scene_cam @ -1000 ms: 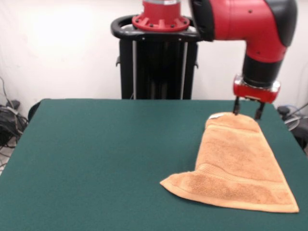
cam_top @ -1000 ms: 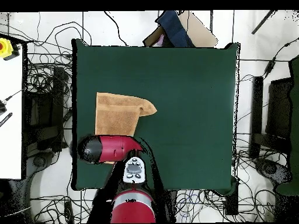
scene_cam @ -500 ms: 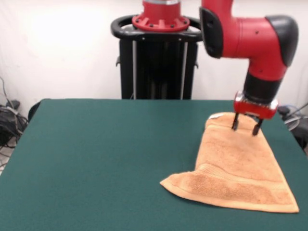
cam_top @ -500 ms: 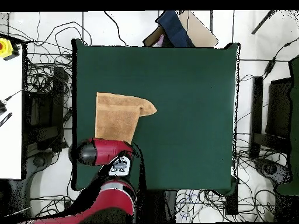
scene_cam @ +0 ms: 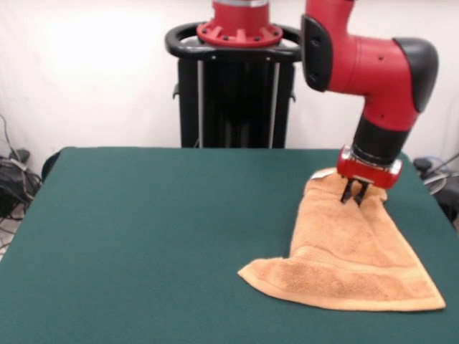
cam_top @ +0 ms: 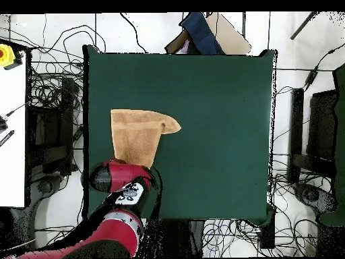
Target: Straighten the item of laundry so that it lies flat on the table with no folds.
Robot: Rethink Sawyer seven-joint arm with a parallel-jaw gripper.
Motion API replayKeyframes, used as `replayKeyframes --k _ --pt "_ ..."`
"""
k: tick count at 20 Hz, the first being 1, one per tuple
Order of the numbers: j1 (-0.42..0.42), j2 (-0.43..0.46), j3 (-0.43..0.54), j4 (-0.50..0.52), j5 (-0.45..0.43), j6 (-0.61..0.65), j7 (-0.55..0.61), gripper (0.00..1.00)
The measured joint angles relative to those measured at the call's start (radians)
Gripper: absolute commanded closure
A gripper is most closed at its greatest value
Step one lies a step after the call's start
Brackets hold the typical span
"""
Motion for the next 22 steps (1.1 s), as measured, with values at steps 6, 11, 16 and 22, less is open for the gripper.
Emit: replayKeyframes --k 6,11,16,22 --pt "-0.049 -0.006 0.014 0.004 0.0 0.002 0.0 1.0" --pt "-0.177 -0.027 0.09 0.039 -0.004 -0.002 0.0 1.0" --pt "-0.279 -0.042 0.168 0.09 -0.032 -0.054 0.0 1.0" --pt "-0.294 -0.067 0.199 0.186 -0.031 -0.208 0.0 1.0"
